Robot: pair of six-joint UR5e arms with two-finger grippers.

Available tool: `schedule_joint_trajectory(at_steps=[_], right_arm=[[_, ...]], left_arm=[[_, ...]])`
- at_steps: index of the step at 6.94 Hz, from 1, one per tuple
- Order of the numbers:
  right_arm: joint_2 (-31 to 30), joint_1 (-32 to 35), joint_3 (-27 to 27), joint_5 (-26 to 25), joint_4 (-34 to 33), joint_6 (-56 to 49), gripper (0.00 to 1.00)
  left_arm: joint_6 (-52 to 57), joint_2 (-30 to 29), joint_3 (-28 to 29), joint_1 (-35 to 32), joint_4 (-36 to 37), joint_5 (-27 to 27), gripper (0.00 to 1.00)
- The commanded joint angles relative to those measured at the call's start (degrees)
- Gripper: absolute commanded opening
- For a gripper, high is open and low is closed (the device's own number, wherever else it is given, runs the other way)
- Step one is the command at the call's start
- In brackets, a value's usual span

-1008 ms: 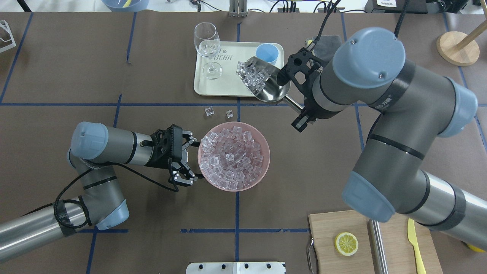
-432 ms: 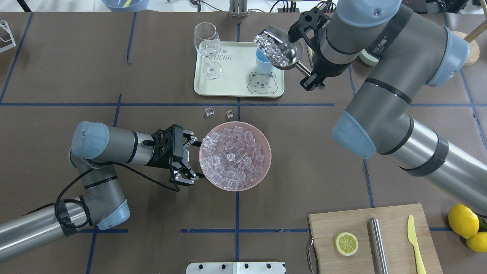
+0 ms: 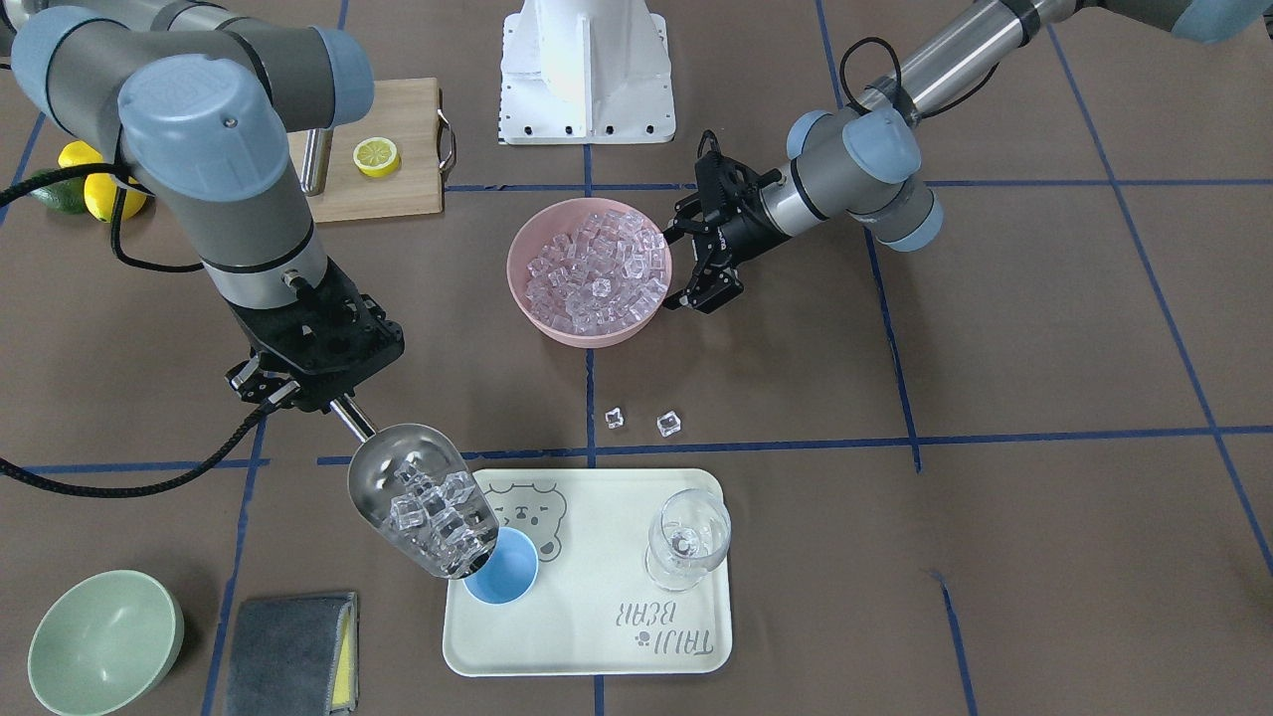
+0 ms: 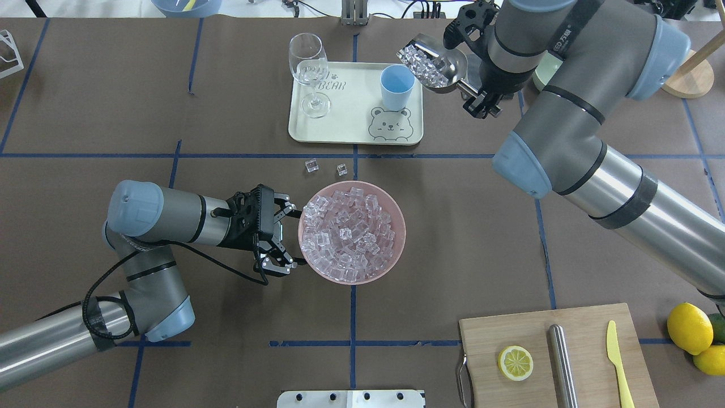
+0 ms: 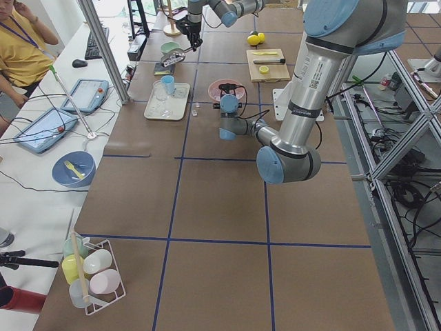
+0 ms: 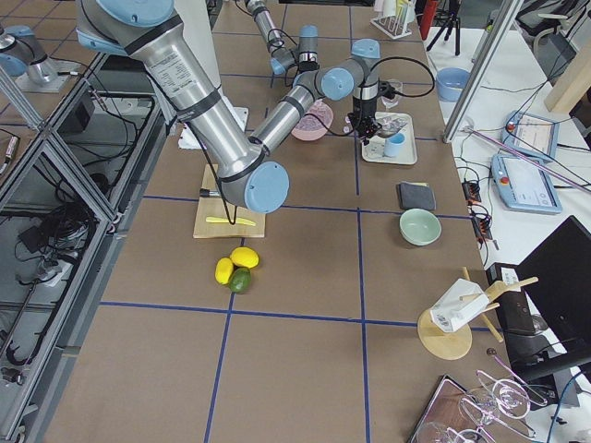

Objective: Put ice in cup with scoop
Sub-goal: 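Lift the ice-filled scoop with the right gripper toward the blue cup, then tip the scoop over the blue cup with the right gripper to pour ice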

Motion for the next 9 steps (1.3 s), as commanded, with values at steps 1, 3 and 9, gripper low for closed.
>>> schedule_joint_trajectory(at_steps=[1,3,9], right_arm=[[0.20,0.13,-2.20,2.02,-0.72,-1.08,0.00],[2.99,0.22,-3.27,2.04,-9.79,-7.46,0.00],[16.09,2.41,-13.88,2.21,-26.10,-15.58,0.00]], left_arm=[[0.25,-0.05,0.04,0.00,-0.02,0.07,1.00],[0.43,-0.05,-0.05,0.00,-0.02,0.07,1.00],[0.34,-0.14,-0.05,0.00,-0.02,0.07,1.00]])
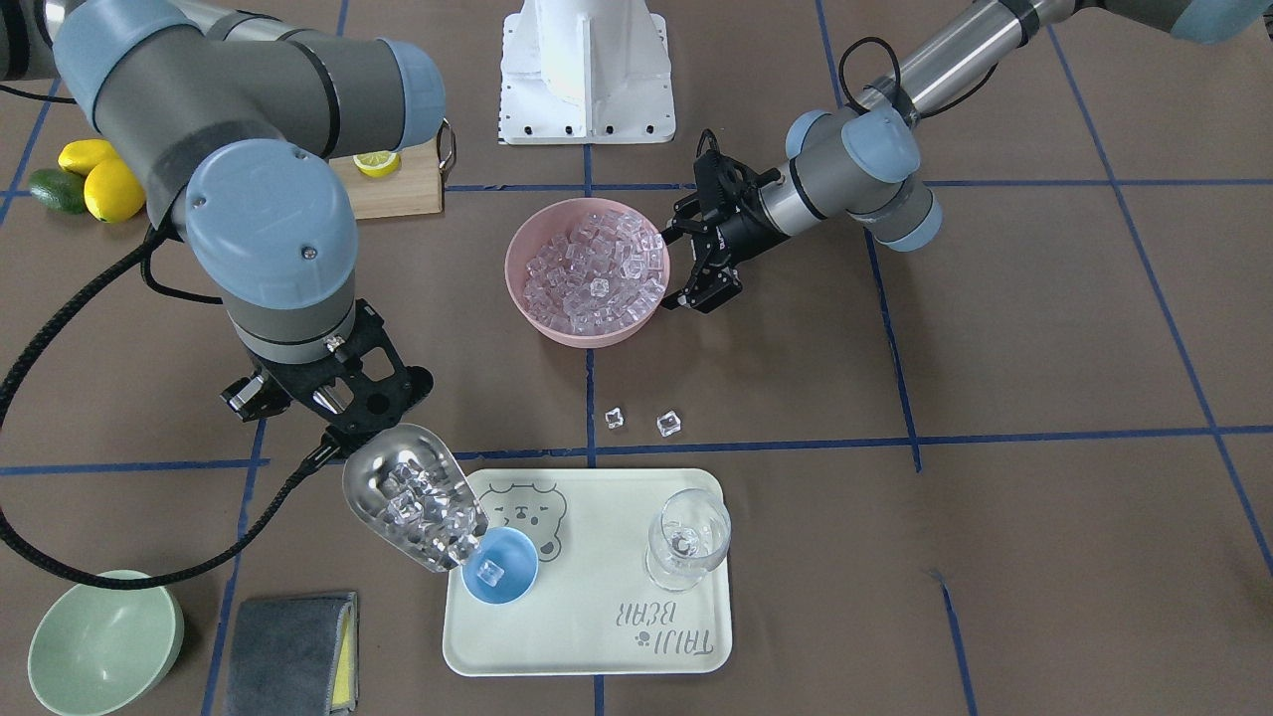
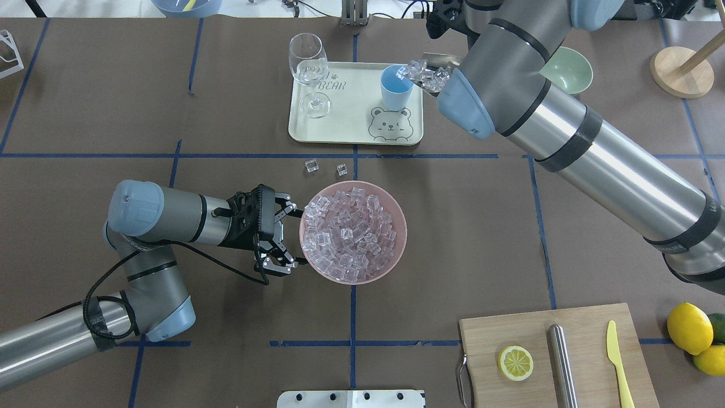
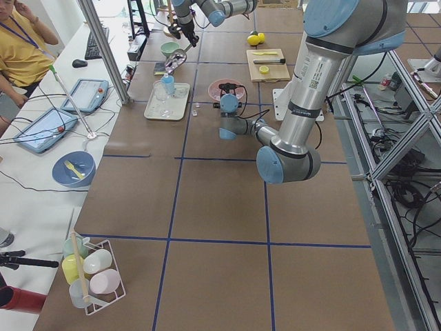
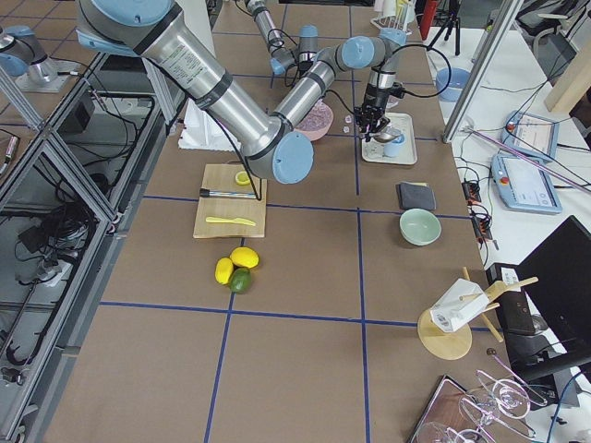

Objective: Put ice in cup with scoop
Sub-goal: 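Tip the scoop over the blue cup with the right gripper to pour ice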

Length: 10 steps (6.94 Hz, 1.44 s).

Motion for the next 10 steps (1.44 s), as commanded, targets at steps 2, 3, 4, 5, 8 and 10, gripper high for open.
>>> schedule_joint_trajectory(at_steps=[2,3,4,5,8,10], right_arm=[[3.12,0.39,-3.02,-0.12,-3.20,-2.50,0.00],[3.12,0.31,-3.11,-0.12,-3.38,-3.29,0.00],[3.20,0.39,-3.11,-0.21,-3.81,-3.47,0.00],[3.20,0.39,-3.03,-0.21,-4.43,-4.51,0.00],[3.29,0.92,-2.59,0.14,-4.43,-4.61,0.00],[3.29,2.05,-2.23,2.23,-4.52,-4.53,0.00]], left_arm=[[-0.01,-0.01,0.00,0.00,0.00,-0.04,1.00],[-0.01,-0.01,0.00,0.00,0.00,0.05,1.00],[-0.01,-0.01,0.00,0.00,0.00,0.05,1.00],[-0.01,-0.01,0.00,0.00,0.00,0.05,1.00],[0.08,-0.01,0.00,0.00,0.00,0.05,1.00],[0.17,0.16,0.00,0.00,0.00,-0.04,1.00]])
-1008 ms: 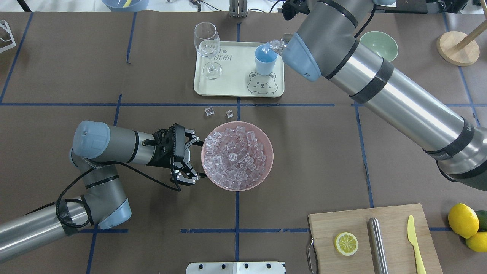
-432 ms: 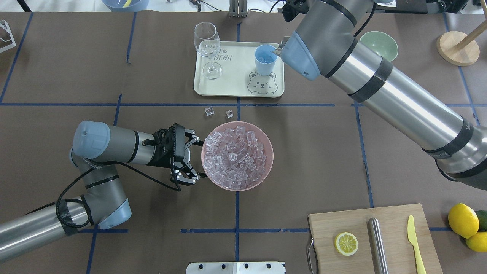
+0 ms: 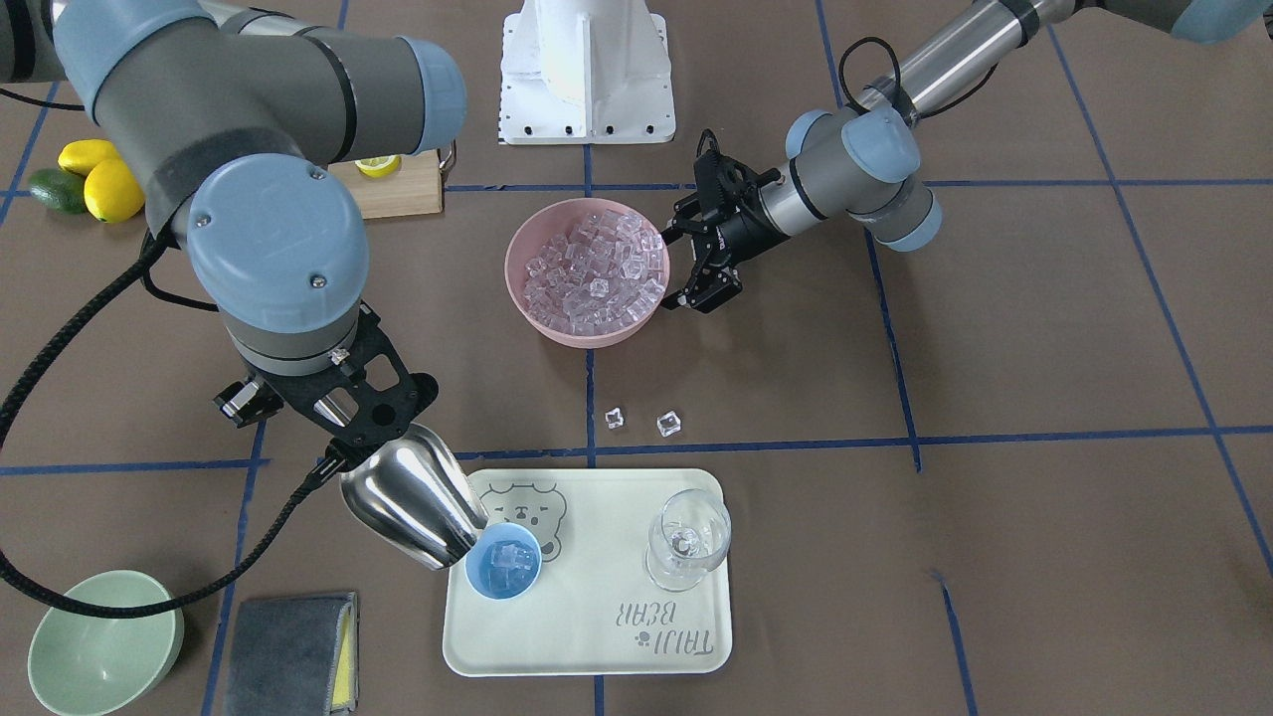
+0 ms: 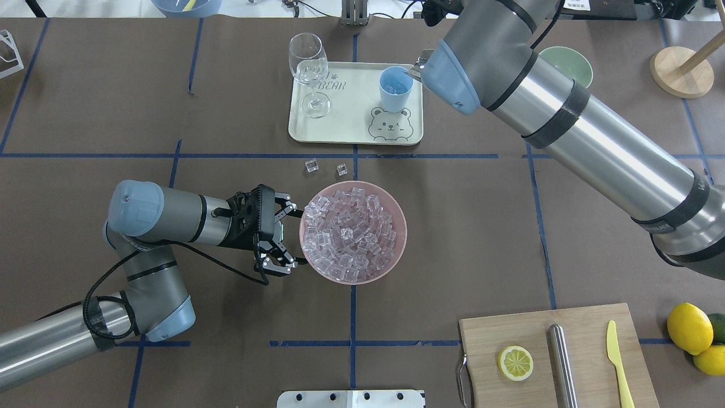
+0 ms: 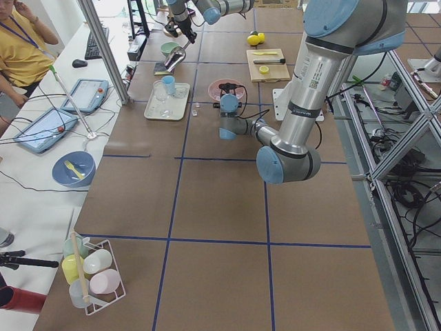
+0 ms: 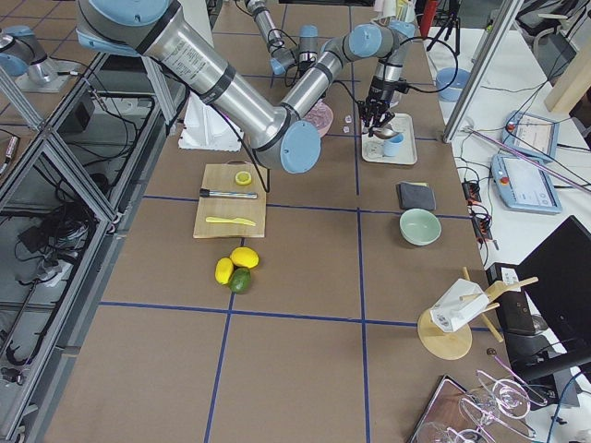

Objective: Put ice in cup with scoop
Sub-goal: 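Tip the scoop over the blue cup with the right gripper to pour ice, then carry the empty scoop back with the right gripper to its spot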

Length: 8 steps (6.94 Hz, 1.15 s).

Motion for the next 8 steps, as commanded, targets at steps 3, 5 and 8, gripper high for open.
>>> schedule_joint_trajectory(at_steps=[3,5,8], right_arm=[[0.02,3.32,1.23,6.19,-3.48,2.25,0.00],[-2.08,3.85,7.43,6.72,-5.42,11.08,0.00],[-15.05,6.75,24.54,12.61,-5.52,18.85,0.00]], left_arm=[[0.03,0.44,0.00,-0.17,0.00,-0.02,1.00],[-0.06,0.62,0.00,-0.61,0.00,-0.20,1.00],[-0.06,0.71,0.00,-1.14,0.00,-0.20,1.00]])
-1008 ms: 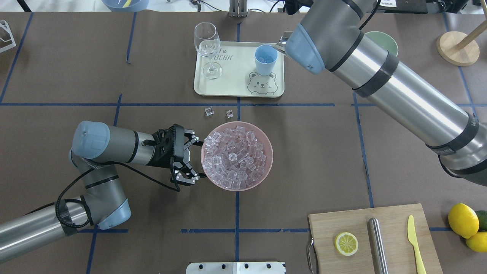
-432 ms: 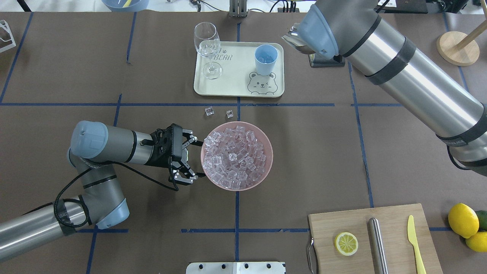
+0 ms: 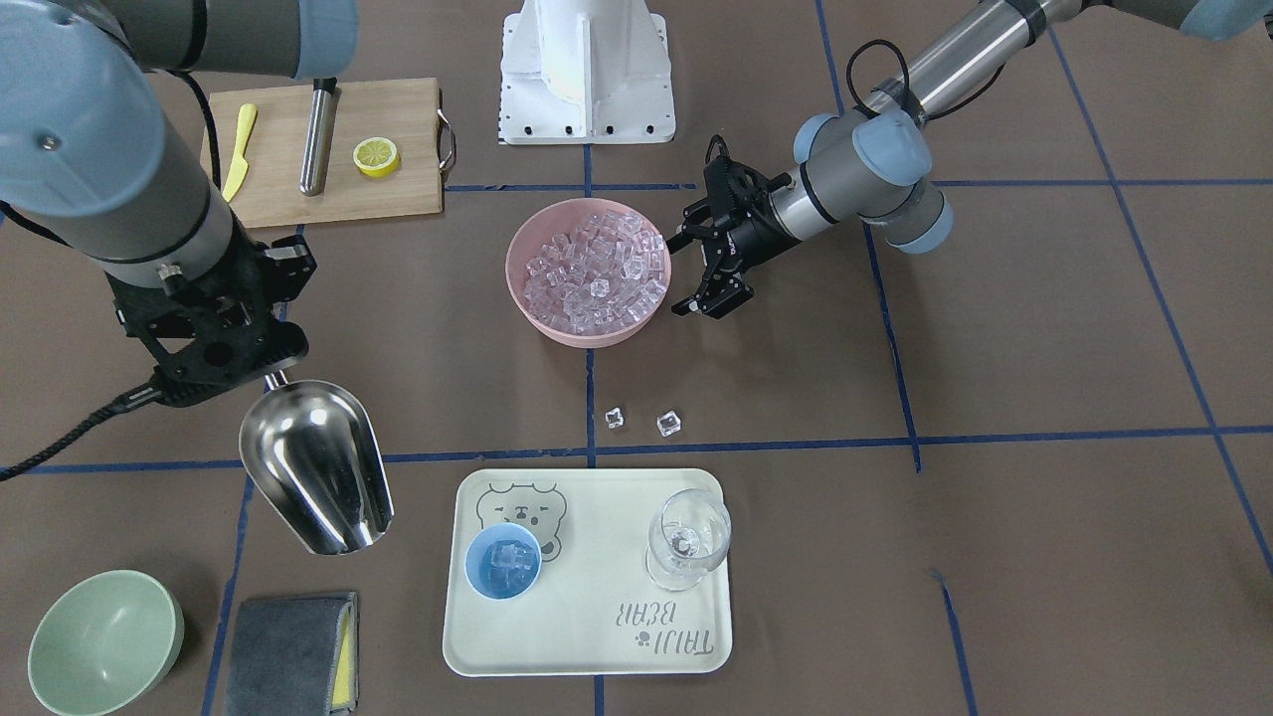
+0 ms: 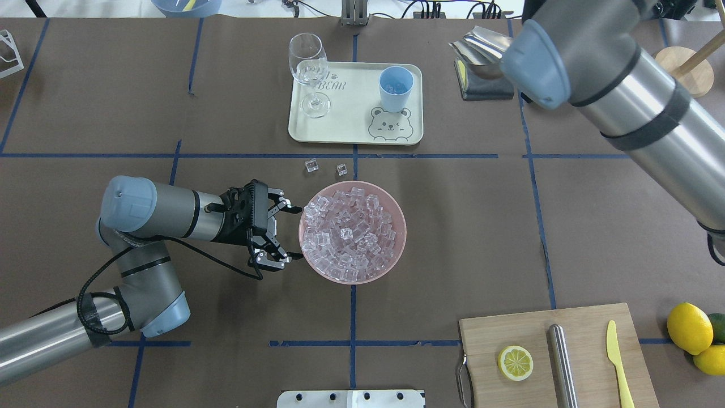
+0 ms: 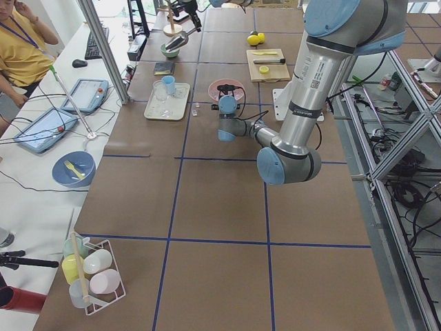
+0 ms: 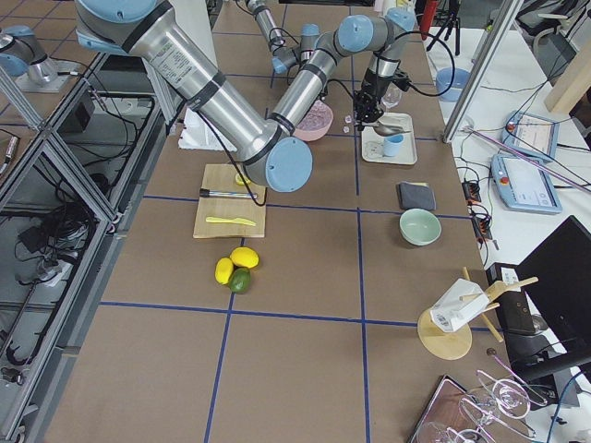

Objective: Put ice in cup with scoop
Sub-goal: 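Carry the empty scoop back with the right gripper to its spot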

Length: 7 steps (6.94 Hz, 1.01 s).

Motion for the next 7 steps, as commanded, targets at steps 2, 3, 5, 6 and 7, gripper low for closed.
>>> schedule_joint_trajectory(at_steps=[2,3,5,6,7], right_arm=[[-14.26,1.48,15.99,5.76,-0.15,11.12,0.00],[-20.83,1.30,21.42,5.79,0.55,13.68,0.00],[-31.04,-0.53,28.31,5.09,7.09,22.52,0.00],[-38.31,-2.98,28.85,3.52,21.07,32.06,0.00],[-45.87,-6.57,28.25,0.81,35.39,39.90,0.00]], left_arm=[[-0.09,0.13,0.00,-0.03,-0.04,0.03,1.00],[-0.18,0.21,0.00,0.05,-0.04,0.03,1.00],[-0.53,0.30,0.09,0.32,-0.04,0.03,1.00],[-0.18,0.30,0.09,0.32,-0.04,0.03,1.00],[-0.09,0.30,0.18,0.32,-0.04,0.03,1.00]])
